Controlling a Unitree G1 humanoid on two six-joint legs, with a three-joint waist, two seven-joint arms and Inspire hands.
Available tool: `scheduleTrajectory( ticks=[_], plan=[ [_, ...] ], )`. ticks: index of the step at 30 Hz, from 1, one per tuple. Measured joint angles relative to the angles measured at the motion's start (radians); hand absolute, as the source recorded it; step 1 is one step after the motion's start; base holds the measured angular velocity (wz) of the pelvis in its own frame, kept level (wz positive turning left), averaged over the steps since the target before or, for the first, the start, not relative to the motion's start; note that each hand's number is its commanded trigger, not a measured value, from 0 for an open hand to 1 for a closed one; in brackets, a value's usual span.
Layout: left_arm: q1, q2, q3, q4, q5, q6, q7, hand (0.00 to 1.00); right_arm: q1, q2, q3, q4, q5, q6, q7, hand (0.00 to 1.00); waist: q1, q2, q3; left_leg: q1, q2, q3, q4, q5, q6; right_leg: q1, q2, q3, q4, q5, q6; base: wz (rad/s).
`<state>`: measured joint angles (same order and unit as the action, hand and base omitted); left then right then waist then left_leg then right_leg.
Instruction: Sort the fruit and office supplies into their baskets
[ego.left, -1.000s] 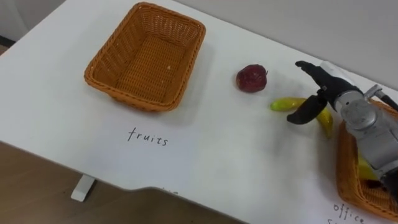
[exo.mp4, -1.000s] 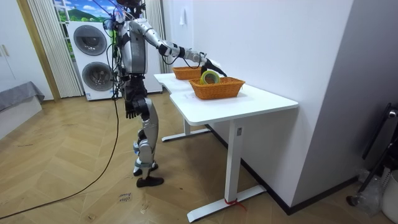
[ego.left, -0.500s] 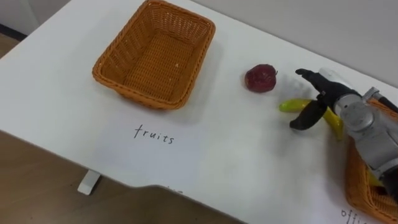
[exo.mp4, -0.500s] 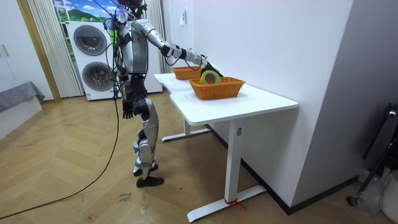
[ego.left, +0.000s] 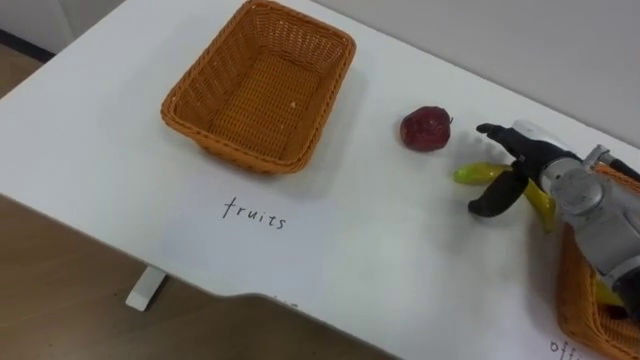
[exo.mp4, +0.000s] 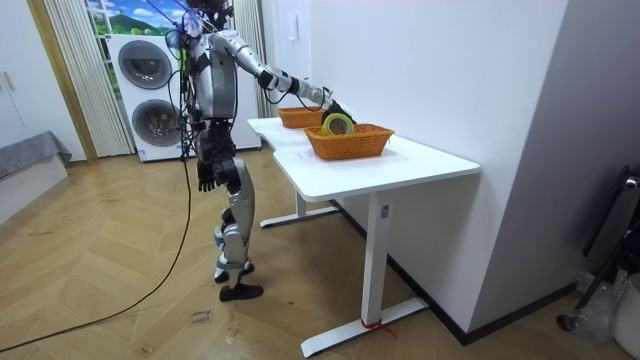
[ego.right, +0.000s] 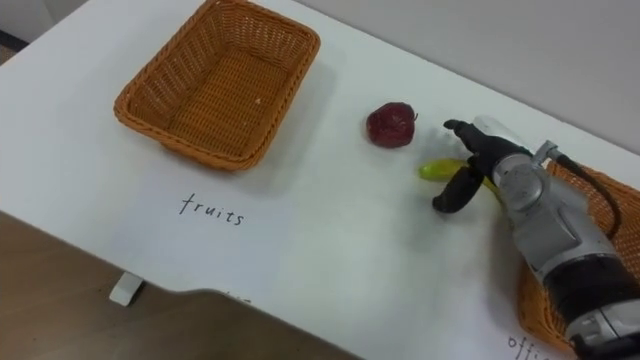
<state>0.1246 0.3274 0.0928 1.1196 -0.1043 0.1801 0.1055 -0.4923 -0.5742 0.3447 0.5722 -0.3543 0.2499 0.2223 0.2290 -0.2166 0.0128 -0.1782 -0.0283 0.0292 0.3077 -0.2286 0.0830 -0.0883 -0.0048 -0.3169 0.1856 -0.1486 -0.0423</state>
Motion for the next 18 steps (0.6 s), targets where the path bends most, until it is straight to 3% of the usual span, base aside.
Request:
scheduleTrajectory(
  ticks=[18],
  plan=[
    [-0.015, 0.003, 0.001, 0.003, 0.02, -0.007, -0.001, 0.0, -0.009, -0.012, -0.001, 0.001, -0.062, -0.01, 0.064, 0.0, 0.004, 0.013, 0.0089, -0.014, 0.0, -0.009, 0.02, -0.001, 0.001, -0.001, 0.0, -0.01, 0.002, 0.001, -0.002, 0.01]
  ],
)
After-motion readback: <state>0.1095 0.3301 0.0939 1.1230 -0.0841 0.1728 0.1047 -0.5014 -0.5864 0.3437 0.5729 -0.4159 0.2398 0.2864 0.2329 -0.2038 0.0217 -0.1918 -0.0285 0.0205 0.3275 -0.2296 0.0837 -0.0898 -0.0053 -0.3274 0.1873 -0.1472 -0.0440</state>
